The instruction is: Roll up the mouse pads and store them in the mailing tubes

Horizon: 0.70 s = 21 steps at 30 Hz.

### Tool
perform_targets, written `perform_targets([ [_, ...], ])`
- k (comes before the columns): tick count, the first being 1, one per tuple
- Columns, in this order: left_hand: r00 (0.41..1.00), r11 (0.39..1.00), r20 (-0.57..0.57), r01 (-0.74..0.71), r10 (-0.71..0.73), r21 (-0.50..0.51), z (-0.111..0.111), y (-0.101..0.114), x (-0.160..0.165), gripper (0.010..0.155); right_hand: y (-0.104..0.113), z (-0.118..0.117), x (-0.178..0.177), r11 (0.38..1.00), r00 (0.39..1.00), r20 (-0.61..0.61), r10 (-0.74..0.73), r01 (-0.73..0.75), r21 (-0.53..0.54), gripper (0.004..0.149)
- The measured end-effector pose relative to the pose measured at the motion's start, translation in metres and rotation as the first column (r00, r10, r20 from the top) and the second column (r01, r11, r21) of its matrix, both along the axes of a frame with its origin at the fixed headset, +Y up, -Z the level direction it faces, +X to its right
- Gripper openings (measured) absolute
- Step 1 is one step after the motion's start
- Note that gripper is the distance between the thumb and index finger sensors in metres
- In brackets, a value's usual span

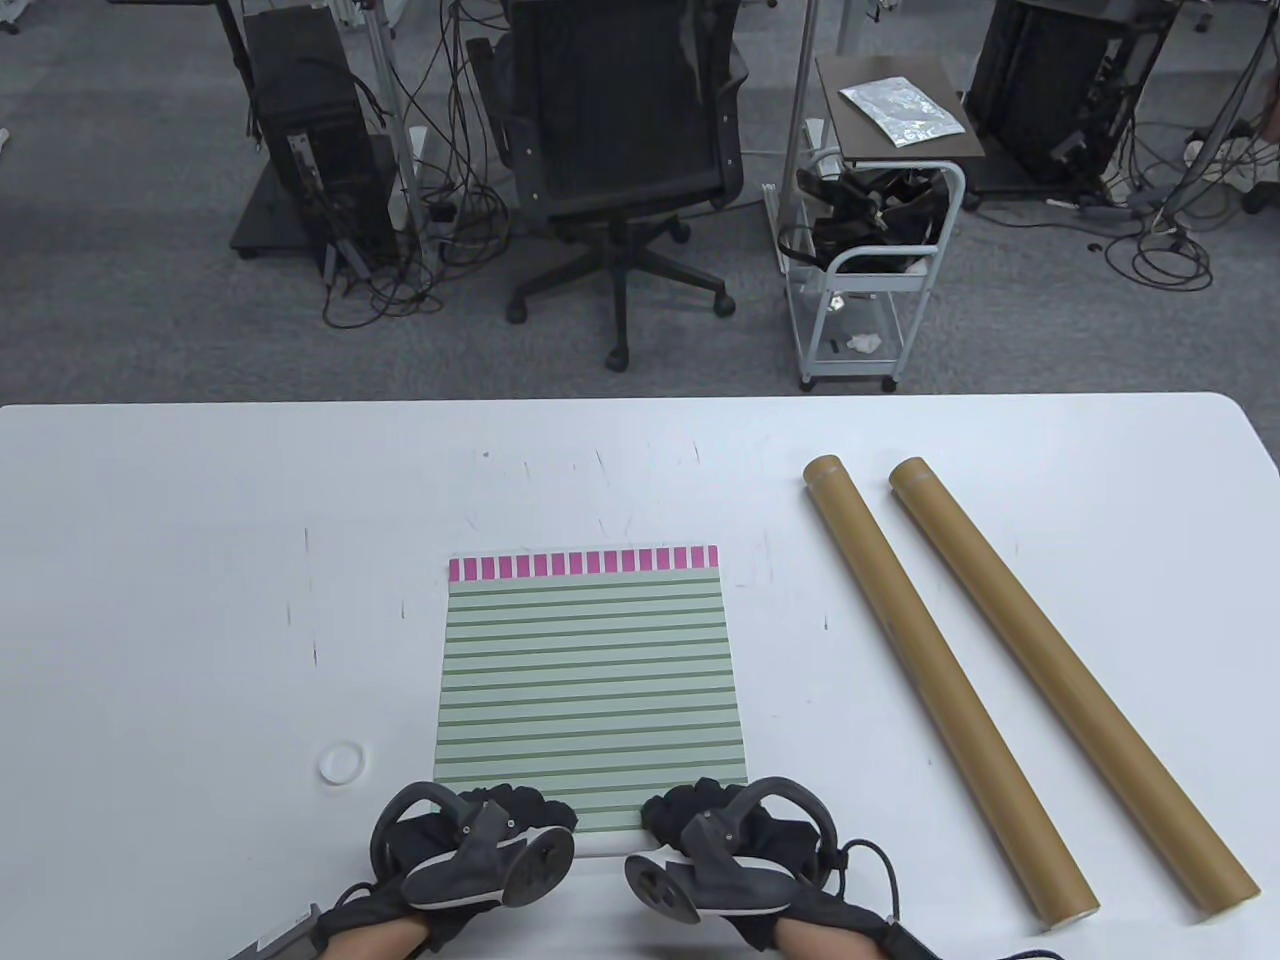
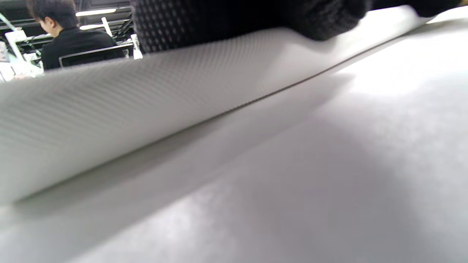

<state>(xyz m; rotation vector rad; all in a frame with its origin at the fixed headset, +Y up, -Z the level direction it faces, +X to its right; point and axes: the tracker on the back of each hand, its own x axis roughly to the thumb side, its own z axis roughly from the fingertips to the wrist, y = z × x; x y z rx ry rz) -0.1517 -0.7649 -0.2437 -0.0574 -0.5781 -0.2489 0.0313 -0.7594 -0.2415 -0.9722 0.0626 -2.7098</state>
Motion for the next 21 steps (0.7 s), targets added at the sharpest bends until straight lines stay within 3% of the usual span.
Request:
perform_targets([
  [6, 0.996, 0.993, 0.045, 0.079, -0.083, 0.082, 0.009, 0.0, 0.007, 0.043, -0.002, -0.006, 0.003, 0.998, 0.998, 0.05, -0.047, 0.049, -0.037, 0.047],
  [9, 0.993, 0.992, 0.063, 0.093, -0.098, 0.083, 0.012, -0.001, 0.008, 0.056, -0.002, -0.009, 0.005, 0.995, 0.994, 0.079, -0.075, 0.08, -0.063, 0.046],
  [12, 0.992, 0.982, 0.048, 0.109, -0.117, 0.156, 0.013, 0.0, 0.01, 0.048, -0.004, -0.009, 0.006, 0.991, 0.992, 0.088, -0.086, 0.094, -0.094, 0.047],
  [18, 0.997, 0.991, 0.011, 0.072, -0.074, 0.11, 0.006, 0.001, 0.009, 0.041, -0.003, -0.004, 0.002, 0.995, 0.996, 0.051, -0.067, 0.07, -0.069, 0.044],
  [21, 0.999, 0.997, -0.026, 0.039, -0.037, 0.063, -0.001, 0.002, 0.005, 0.041, -0.002, -0.001, 0.002, 0.997, 1.0, 0.016, -0.019, 0.02, -0.071, 0.05],
])
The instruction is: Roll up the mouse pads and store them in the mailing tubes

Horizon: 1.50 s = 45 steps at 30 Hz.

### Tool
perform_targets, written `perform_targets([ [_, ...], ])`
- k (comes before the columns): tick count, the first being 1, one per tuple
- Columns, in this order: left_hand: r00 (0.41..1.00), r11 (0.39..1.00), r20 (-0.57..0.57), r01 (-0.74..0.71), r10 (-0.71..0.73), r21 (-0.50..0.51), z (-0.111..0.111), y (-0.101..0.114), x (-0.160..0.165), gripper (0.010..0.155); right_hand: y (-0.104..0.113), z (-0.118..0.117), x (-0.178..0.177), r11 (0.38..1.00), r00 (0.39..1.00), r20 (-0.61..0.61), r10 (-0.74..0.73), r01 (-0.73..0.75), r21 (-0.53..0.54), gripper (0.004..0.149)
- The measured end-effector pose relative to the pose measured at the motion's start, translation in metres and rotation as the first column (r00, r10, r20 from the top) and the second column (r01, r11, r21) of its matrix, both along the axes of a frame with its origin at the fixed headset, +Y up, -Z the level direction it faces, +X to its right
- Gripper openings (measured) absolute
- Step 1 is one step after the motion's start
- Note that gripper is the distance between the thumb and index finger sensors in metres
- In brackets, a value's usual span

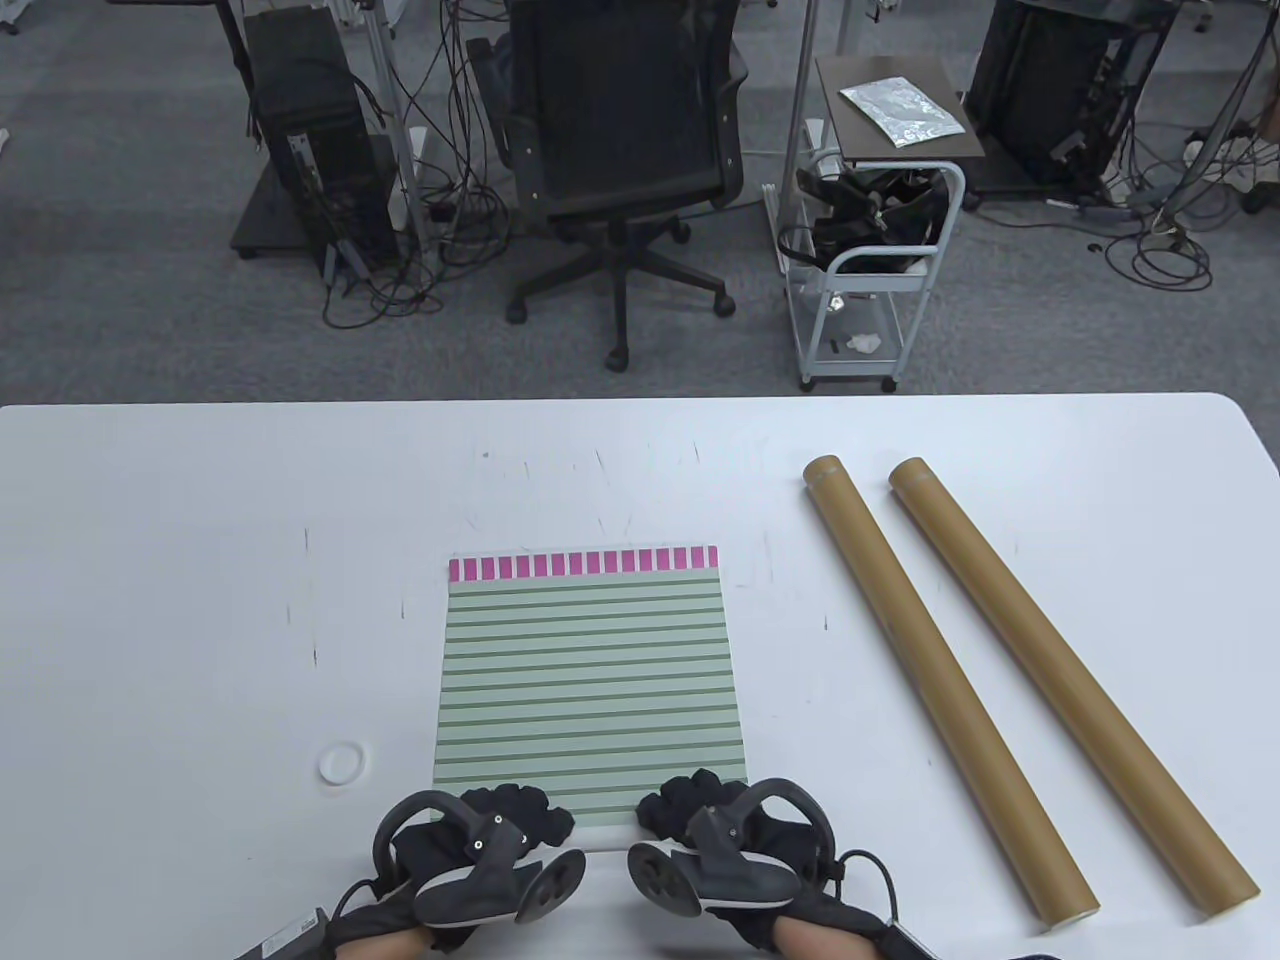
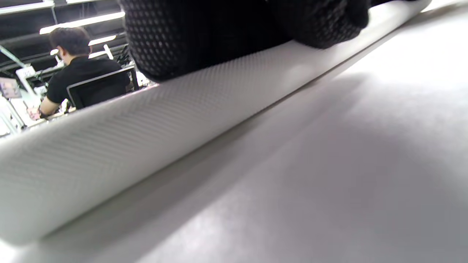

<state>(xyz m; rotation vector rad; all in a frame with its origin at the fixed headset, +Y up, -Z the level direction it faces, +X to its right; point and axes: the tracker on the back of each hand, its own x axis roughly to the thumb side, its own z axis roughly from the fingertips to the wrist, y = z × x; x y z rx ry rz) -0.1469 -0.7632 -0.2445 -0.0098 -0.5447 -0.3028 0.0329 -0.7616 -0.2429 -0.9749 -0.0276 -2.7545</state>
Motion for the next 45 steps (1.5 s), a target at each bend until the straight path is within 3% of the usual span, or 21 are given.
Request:
perform_targets([
  [3, 0.997, 0.995, -0.047, -0.068, 0.064, -0.078, -0.008, -0.001, -0.007, 0.041, 0.0, -0.001, 0.0, 1.0, 1.0, 0.011, 0.003, -0.003, -0.023, 0.059],
  [5, 0.999, 0.995, -0.028, -0.041, 0.038, -0.094, -0.007, -0.003, -0.009, 0.048, 0.0, -0.003, 0.001, 1.0, 1.0, 0.022, -0.003, 0.004, -0.004, 0.056],
  [7, 1.0, 0.998, -0.003, -0.012, 0.012, -0.059, -0.004, -0.004, -0.006, 0.052, -0.001, -0.005, 0.001, 1.0, 0.999, 0.033, -0.022, 0.022, -0.009, 0.053],
  [12, 0.999, 1.0, 0.04, 0.015, -0.014, -0.02, 0.004, -0.004, 0.001, 0.047, -0.002, -0.005, 0.0, 1.0, 0.999, 0.037, -0.02, 0.021, -0.01, 0.051],
  [14, 0.998, 0.999, 0.054, 0.033, -0.032, -0.014, 0.005, -0.002, 0.001, 0.054, -0.002, -0.005, 0.0, 1.0, 0.999, 0.036, -0.013, 0.012, 0.001, 0.05],
  [17, 0.997, 0.997, 0.035, 0.06, -0.062, 0.04, 0.006, -0.004, 0.005, 0.052, -0.002, -0.006, 0.001, 0.999, 0.998, 0.048, -0.03, 0.03, -0.011, 0.049],
  [23, 1.0, 1.0, 0.015, 0.027, -0.027, 0.016, 0.003, -0.004, 0.002, 0.048, -0.001, -0.003, 0.002, 1.0, 1.0, 0.017, 0.016, -0.016, 0.025, 0.058],
  [27, 0.999, 0.999, 0.036, 0.033, -0.035, 0.041, 0.004, -0.004, 0.002, 0.048, 0.004, -0.004, -0.004, 0.999, 0.999, -0.017, 0.05, -0.049, 0.013, 0.051],
  [32, 0.997, 0.99, 0.042, -0.066, 0.071, -0.123, 0.001, 0.0, -0.004, 0.046, 0.008, -0.001, -0.004, 0.994, 0.998, -0.047, 0.05, -0.054, -0.095, 0.049],
  [36, 0.994, 0.98, 0.069, -0.074, 0.088, -0.184, 0.003, 0.003, -0.004, 0.044, 0.009, -0.001, -0.004, 0.979, 0.998, -0.051, 0.034, -0.044, -0.198, 0.047],
  [42, 0.991, 0.96, -0.005, -0.132, 0.135, -0.248, -0.007, 0.002, -0.008, 0.039, 0.001, -0.002, 0.0, 0.982, 0.999, -0.023, 0.028, -0.032, -0.188, 0.047],
  [45, 0.986, 0.944, -0.047, -0.166, 0.16, -0.286, -0.012, -0.001, -0.01, 0.039, 0.002, 0.003, -0.004, 0.986, 0.997, -0.055, 0.059, -0.067, -0.153, 0.056],
])
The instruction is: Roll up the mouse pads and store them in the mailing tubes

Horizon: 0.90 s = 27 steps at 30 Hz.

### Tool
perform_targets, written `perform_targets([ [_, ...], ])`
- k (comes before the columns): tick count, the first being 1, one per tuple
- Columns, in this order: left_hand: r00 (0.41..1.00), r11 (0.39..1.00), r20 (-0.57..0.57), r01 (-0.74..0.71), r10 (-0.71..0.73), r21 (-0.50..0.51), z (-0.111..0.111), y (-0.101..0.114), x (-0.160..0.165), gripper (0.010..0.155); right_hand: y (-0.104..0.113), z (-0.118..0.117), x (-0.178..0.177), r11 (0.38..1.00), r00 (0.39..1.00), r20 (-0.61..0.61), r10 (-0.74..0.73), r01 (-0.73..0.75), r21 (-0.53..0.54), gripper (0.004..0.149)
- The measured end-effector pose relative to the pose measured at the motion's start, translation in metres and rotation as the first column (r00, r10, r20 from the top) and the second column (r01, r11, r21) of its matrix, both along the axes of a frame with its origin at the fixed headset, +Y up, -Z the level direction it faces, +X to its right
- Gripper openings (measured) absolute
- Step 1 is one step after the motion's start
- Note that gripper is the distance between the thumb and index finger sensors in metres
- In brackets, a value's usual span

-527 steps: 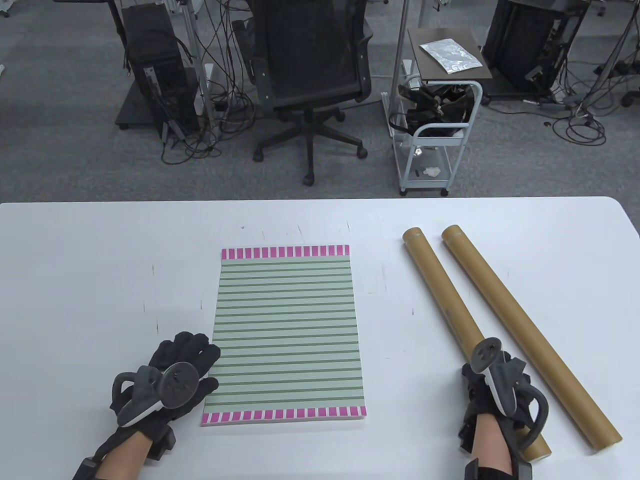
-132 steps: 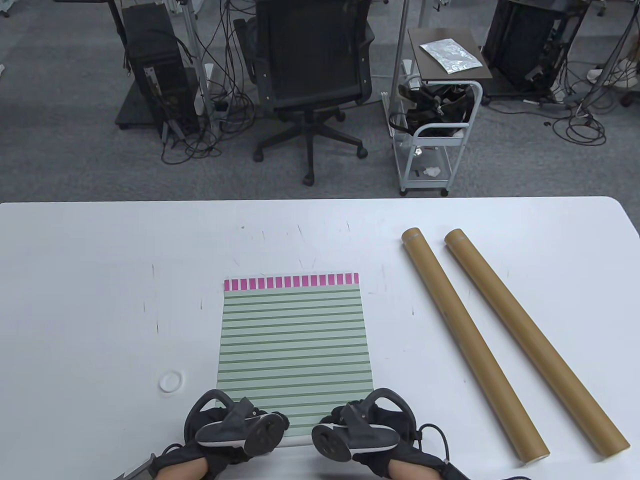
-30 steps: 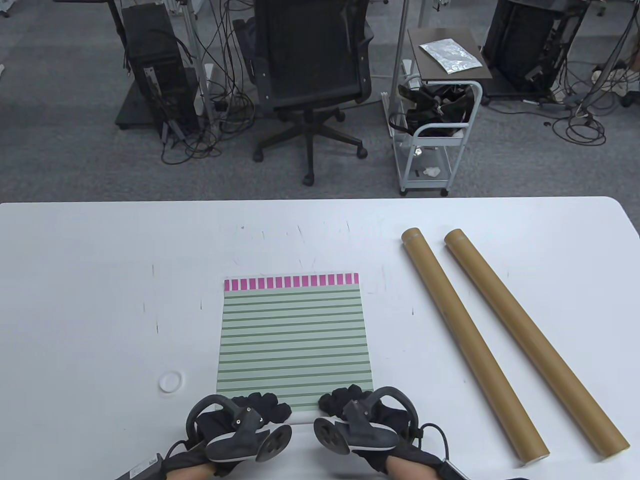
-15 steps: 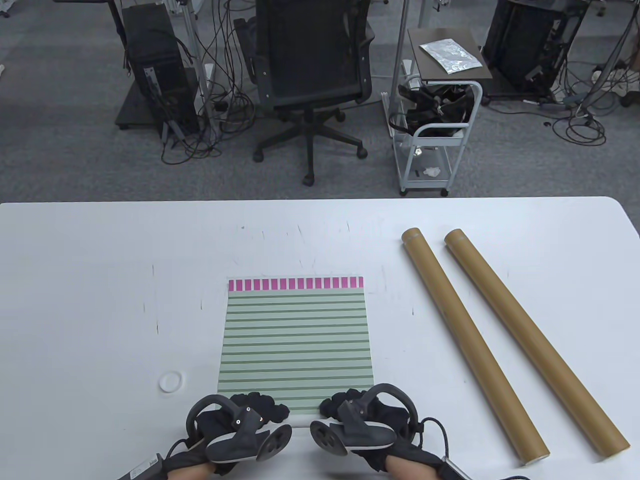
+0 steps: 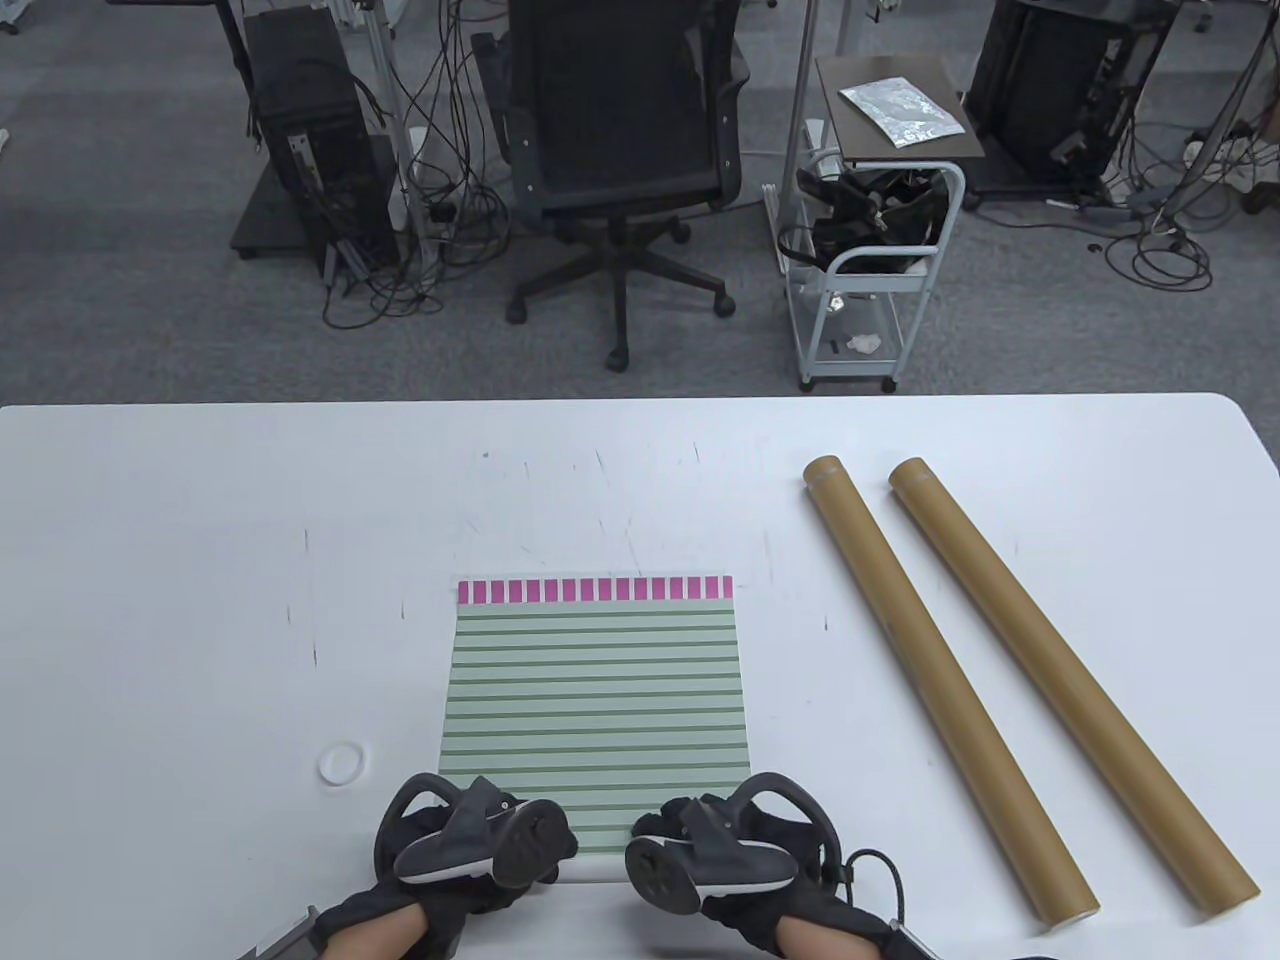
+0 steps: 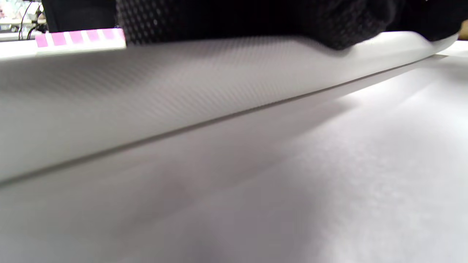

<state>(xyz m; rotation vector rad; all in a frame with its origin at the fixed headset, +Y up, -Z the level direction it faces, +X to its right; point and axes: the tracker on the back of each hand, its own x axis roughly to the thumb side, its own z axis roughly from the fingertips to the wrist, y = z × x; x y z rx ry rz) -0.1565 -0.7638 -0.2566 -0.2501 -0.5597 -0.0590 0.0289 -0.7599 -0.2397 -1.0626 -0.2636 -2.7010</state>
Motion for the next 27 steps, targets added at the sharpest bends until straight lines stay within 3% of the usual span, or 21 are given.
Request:
perform_targets([
  [5, 0.997, 0.993, 0.006, 0.081, -0.082, 0.09, 0.005, -0.001, 0.004, 0.04, 0.002, 0.009, -0.008, 0.997, 0.998, -0.057, 0.028, -0.024, 0.077, 0.053],
  [7, 0.996, 0.991, 0.004, 0.089, -0.09, 0.1, 0.006, -0.001, 0.004, 0.044, 0.001, 0.006, -0.006, 1.0, 0.999, -0.035, -0.021, 0.022, 0.011, 0.06],
  [9, 0.996, 0.991, 0.008, 0.086, -0.087, 0.105, 0.007, 0.0, 0.005, 0.045, 0.001, 0.002, -0.005, 0.997, 0.998, -0.014, -0.061, 0.062, 0.054, 0.053],
  [13, 0.988, 0.974, 0.08, 0.116, -0.133, 0.194, 0.017, 0.002, 0.008, 0.04, 0.001, -0.003, -0.004, 0.997, 0.997, 0.01, -0.076, 0.076, 0.022, 0.051],
  [15, 0.981, 0.968, 0.11, 0.136, -0.161, 0.209, 0.021, 0.005, 0.009, 0.044, -0.001, -0.004, -0.004, 0.998, 0.998, 0.017, -0.066, 0.066, 0.018, 0.05],
  [19, 0.956, 0.918, 0.116, 0.219, -0.269, 0.329, 0.026, 0.004, 0.013, 0.051, -0.003, -0.006, -0.003, 0.998, 0.998, 0.026, -0.063, 0.063, 0.011, 0.05],
  [22, 0.973, 0.946, 0.092, 0.181, -0.213, 0.27, 0.021, 0.004, 0.012, 0.047, 0.0, -0.003, 0.002, 0.996, 0.997, 0.017, -0.081, 0.08, 0.05, 0.051],
  [24, 0.981, 0.96, 0.076, 0.156, -0.178, 0.231, 0.018, 0.002, 0.009, 0.046, 0.005, -0.001, 0.006, 0.98, 0.99, 0.002, -0.14, 0.139, 0.145, 0.047],
  [27, 0.987, 0.966, 0.047, 0.138, -0.152, 0.22, 0.014, 0.001, 0.008, 0.044, 0.004, 0.0, 0.007, 0.985, 0.995, -0.006, -0.1, 0.1, 0.142, 0.049],
])
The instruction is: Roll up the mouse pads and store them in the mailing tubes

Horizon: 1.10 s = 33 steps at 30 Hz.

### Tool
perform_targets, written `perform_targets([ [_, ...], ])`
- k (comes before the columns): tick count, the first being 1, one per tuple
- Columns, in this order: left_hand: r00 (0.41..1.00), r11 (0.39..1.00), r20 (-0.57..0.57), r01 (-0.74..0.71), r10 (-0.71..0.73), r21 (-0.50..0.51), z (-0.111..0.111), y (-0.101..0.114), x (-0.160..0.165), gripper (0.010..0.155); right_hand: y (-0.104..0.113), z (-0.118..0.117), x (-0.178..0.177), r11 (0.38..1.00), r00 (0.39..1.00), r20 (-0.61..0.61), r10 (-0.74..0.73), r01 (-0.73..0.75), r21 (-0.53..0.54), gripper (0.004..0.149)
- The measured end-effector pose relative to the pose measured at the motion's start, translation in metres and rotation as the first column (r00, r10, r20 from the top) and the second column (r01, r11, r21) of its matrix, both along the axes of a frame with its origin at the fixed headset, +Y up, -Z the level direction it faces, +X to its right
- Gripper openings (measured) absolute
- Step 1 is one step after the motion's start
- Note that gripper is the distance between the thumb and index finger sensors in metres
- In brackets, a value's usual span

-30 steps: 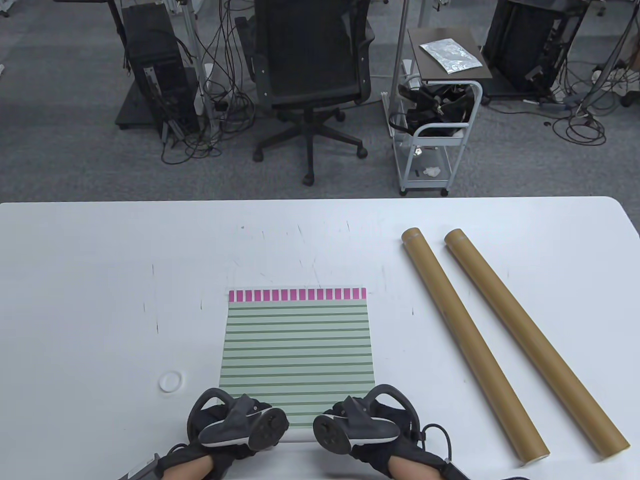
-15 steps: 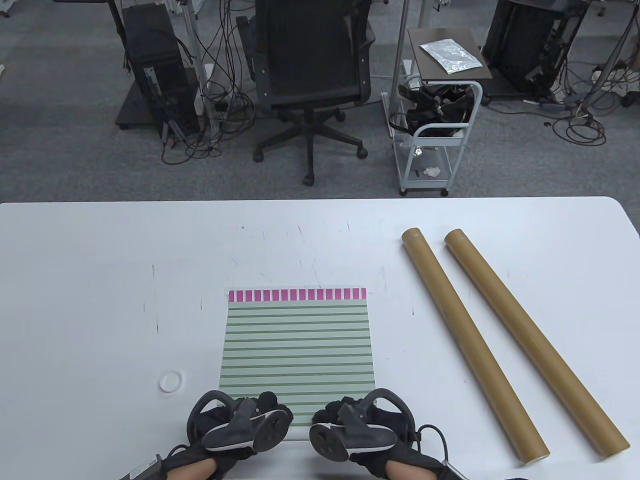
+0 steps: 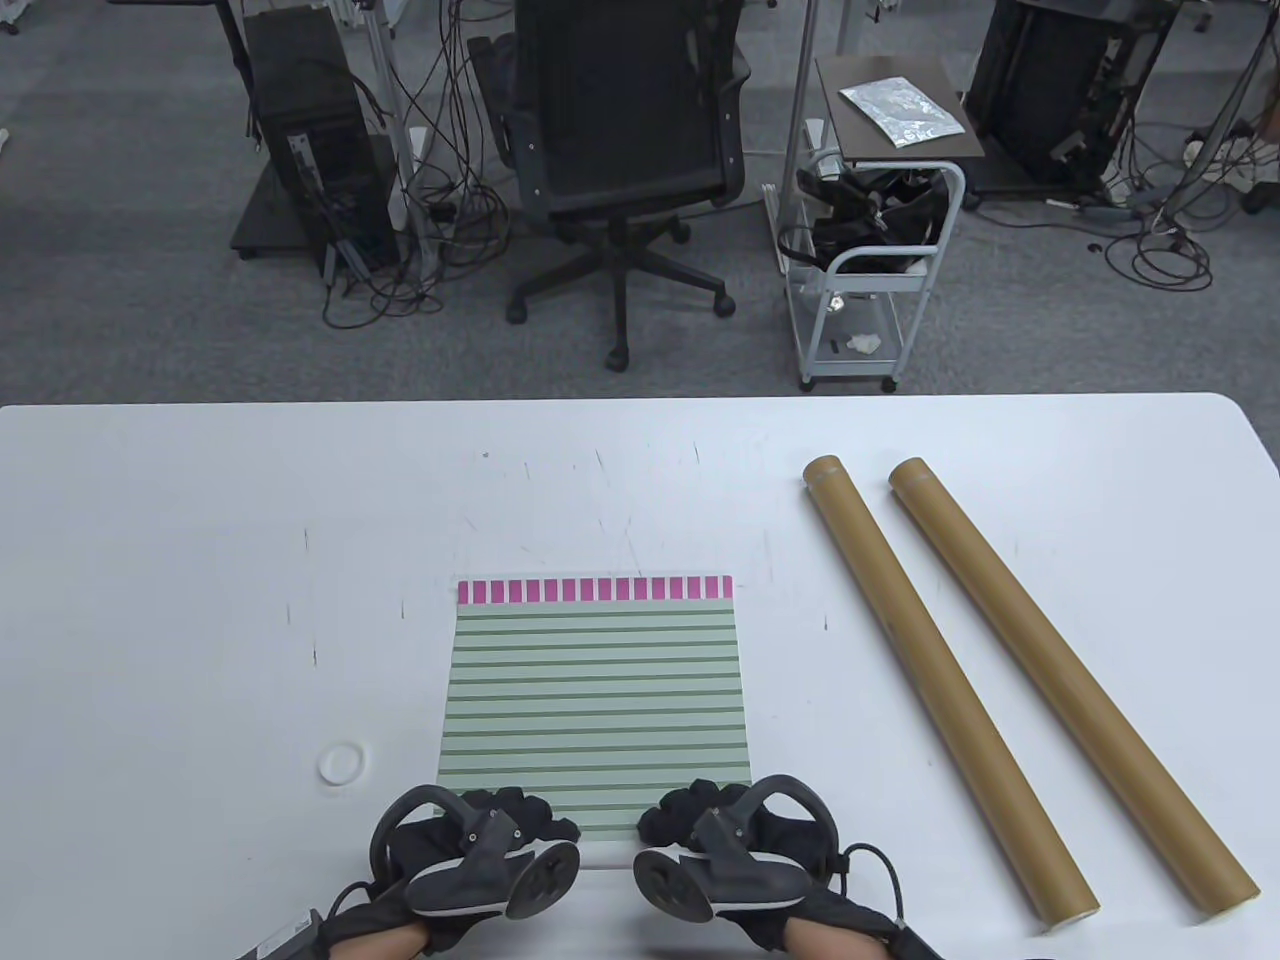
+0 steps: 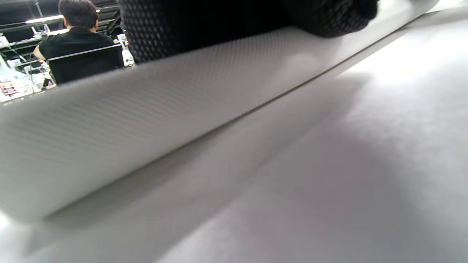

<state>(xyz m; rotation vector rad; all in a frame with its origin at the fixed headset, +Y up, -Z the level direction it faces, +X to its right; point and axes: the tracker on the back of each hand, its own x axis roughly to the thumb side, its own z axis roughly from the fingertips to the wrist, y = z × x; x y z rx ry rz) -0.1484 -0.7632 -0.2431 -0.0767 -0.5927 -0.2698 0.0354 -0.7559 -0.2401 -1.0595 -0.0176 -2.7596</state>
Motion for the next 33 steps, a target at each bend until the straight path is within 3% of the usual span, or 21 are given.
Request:
perform_targets([
  [6, 0.996, 0.996, -0.059, -0.072, 0.07, -0.044, -0.008, 0.001, -0.008, 0.044, -0.003, -0.004, -0.002, 0.998, 0.998, 0.034, 0.043, -0.042, -0.037, 0.05],
  [9, 0.995, 0.992, -0.04, -0.093, 0.09, -0.088, -0.008, 0.005, -0.008, 0.043, -0.001, -0.01, -0.003, 0.989, 0.998, 0.053, 0.041, -0.033, -0.145, 0.049],
  [11, 0.995, 0.99, -0.033, -0.102, 0.099, -0.095, -0.006, 0.005, -0.009, 0.043, -0.001, -0.01, -0.004, 0.986, 0.997, 0.055, 0.047, -0.037, -0.163, 0.048],
  [17, 0.993, 0.991, 0.088, 0.069, -0.079, 0.116, 0.018, 0.006, 0.007, 0.042, -0.004, -0.009, -0.002, 0.992, 0.998, 0.065, 0.02, -0.012, -0.124, 0.046],
  [20, 0.989, 0.988, 0.106, 0.089, -0.102, 0.125, 0.022, 0.004, 0.01, 0.055, -0.005, -0.009, 0.0, 0.995, 0.998, 0.067, -0.002, 0.009, -0.102, 0.046],
  [22, 0.99, 0.984, 0.092, 0.095, -0.11, 0.152, 0.021, 0.003, 0.011, 0.051, -0.003, -0.011, 0.004, 0.995, 0.997, 0.074, -0.032, 0.038, -0.088, 0.047],
  [26, 0.995, 0.991, 0.065, 0.07, -0.078, 0.117, 0.017, 0.003, 0.009, 0.049, -0.003, -0.013, 0.01, 0.991, 0.996, 0.084, 0.033, -0.021, -0.132, 0.057],
  [28, 0.997, 0.994, 0.053, 0.051, -0.056, 0.095, 0.014, 0.004, 0.007, 0.048, -0.002, -0.014, 0.008, 0.994, 0.997, 0.073, 0.038, -0.031, -0.105, 0.053],
  [33, 0.999, 0.999, 0.033, 0.008, -0.01, 0.038, 0.008, 0.005, 0.001, 0.047, -0.001, -0.018, 0.006, 0.982, 0.997, 0.075, 0.028, -0.014, -0.189, 0.049],
])
